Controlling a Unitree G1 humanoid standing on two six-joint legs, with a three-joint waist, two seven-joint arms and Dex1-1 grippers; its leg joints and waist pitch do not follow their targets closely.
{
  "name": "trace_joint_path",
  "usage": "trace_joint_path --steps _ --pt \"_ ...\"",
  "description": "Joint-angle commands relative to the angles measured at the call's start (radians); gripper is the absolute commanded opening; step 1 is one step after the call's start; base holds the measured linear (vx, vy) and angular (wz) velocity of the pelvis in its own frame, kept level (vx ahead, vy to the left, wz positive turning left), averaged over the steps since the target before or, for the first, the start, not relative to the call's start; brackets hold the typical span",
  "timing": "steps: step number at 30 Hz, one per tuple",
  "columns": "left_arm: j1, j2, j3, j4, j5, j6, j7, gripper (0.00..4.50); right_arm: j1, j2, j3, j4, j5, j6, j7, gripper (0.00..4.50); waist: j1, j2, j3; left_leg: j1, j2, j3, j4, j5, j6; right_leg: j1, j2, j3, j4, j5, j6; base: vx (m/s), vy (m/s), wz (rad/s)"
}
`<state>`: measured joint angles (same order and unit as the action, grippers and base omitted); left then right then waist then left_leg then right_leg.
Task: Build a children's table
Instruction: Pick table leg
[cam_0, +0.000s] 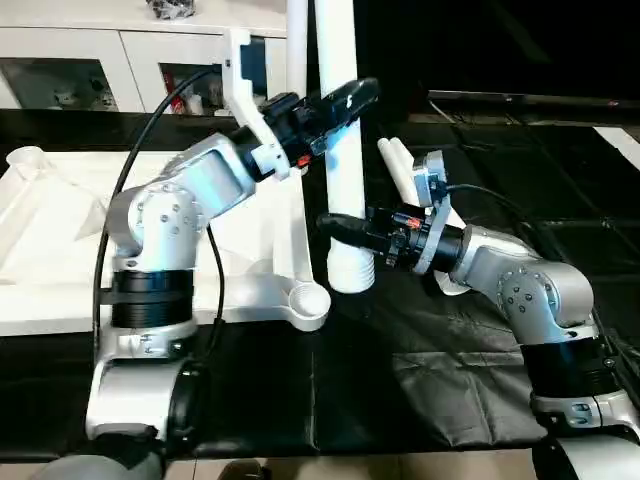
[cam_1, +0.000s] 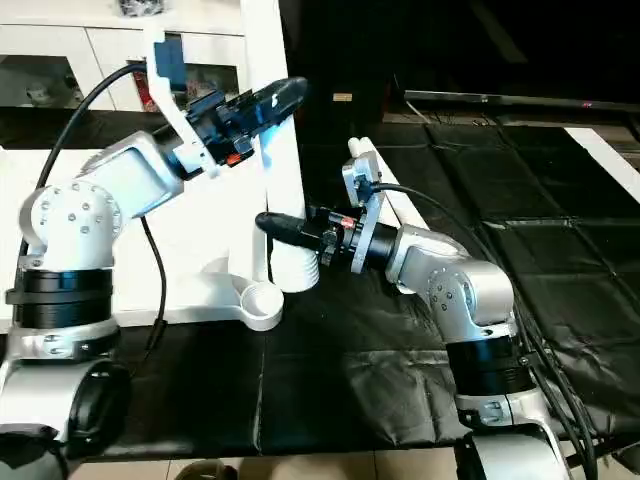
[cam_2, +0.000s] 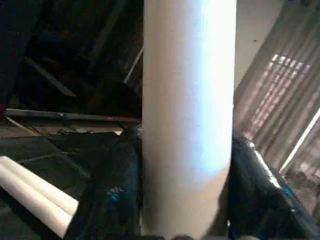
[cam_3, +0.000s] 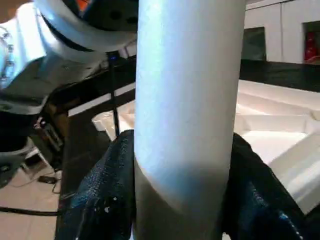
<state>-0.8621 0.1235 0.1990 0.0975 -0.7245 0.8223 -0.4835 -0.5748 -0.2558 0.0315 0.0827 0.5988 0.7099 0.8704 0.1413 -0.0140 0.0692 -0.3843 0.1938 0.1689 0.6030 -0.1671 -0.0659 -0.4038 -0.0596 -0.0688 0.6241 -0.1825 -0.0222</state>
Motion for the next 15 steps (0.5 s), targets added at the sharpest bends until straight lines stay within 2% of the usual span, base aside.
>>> trace_joint_path --steps 1,2,3,8,10,14,15 --pt "-0.011 -0.002 0.005 0.003 0.030 -0.004 0.055 1.99 -0.016 0.007 0.001 -0.034 0.007 -0.032 0.005 1.89 -0.004 -0.003 -0.085 0.014 0.028 -0.006 -0.059 -0.113 -0.005 0.061 -0.075 0.047 -0.074 -0.188 -0.139 0.000 0.000 0.00" --pt "-0.012 -0.003 0.005 0.003 0.030 -0.004 0.059 1.89 -0.015 0.007 0.001 -0.034 0.007 -0.032 0.004 1.89 -0.005 -0.004 -0.084 0.014 0.028 -0.006 -0.059 -0.115 -0.004 0.060 -0.074 0.047 -0.076 -0.194 -0.136 0.000 0.000 0.00" --pt "-0.013 0.000 0.002 0.003 0.034 -0.005 0.058 1.84 -0.015 0.008 0.001 -0.035 0.006 -0.031 0.001 1.89 -0.004 0.000 -0.084 0.014 0.028 -0.007 -0.060 -0.114 -0.006 0.060 -0.075 0.047 -0.075 -0.198 -0.134 0.000 0.000 0.00" --pt "-0.017 0.008 -0.014 0.004 0.045 -0.012 0.056 1.79 -0.018 0.017 -0.012 -0.019 0.007 -0.017 -0.023 1.89 -0.005 -0.002 -0.086 0.015 0.028 -0.007 -0.059 -0.112 -0.006 0.059 -0.073 0.047 -0.074 -0.182 -0.135 0.000 0.000 0.00" --pt "-0.024 0.013 -0.026 0.007 0.054 -0.021 0.049 1.79 -0.024 0.026 -0.024 0.000 0.003 -0.015 -0.049 2.45 -0.006 -0.002 -0.086 0.013 0.027 -0.007 -0.060 -0.106 -0.004 0.060 -0.074 0.047 -0.072 -0.169 -0.139 0.000 0.000 0.00" --pt "-0.038 0.021 -0.046 0.013 0.071 -0.037 0.035 1.78 -0.040 0.048 -0.061 0.036 0.025 0.012 -0.089 2.84 -0.007 0.000 -0.086 0.016 0.028 -0.007 -0.061 -0.116 -0.009 0.059 -0.073 0.047 -0.072 -0.178 -0.137 0.000 0.000 0.00" --pt "-0.040 0.029 -0.052 0.014 0.075 -0.038 0.024 1.78 -0.048 0.052 -0.076 0.045 0.040 0.043 -0.111 2.93 -0.007 0.000 -0.085 0.017 0.028 -0.006 -0.061 -0.112 -0.011 0.058 -0.074 0.048 -0.074 -0.180 -0.137 0.000 0.000 0.00"
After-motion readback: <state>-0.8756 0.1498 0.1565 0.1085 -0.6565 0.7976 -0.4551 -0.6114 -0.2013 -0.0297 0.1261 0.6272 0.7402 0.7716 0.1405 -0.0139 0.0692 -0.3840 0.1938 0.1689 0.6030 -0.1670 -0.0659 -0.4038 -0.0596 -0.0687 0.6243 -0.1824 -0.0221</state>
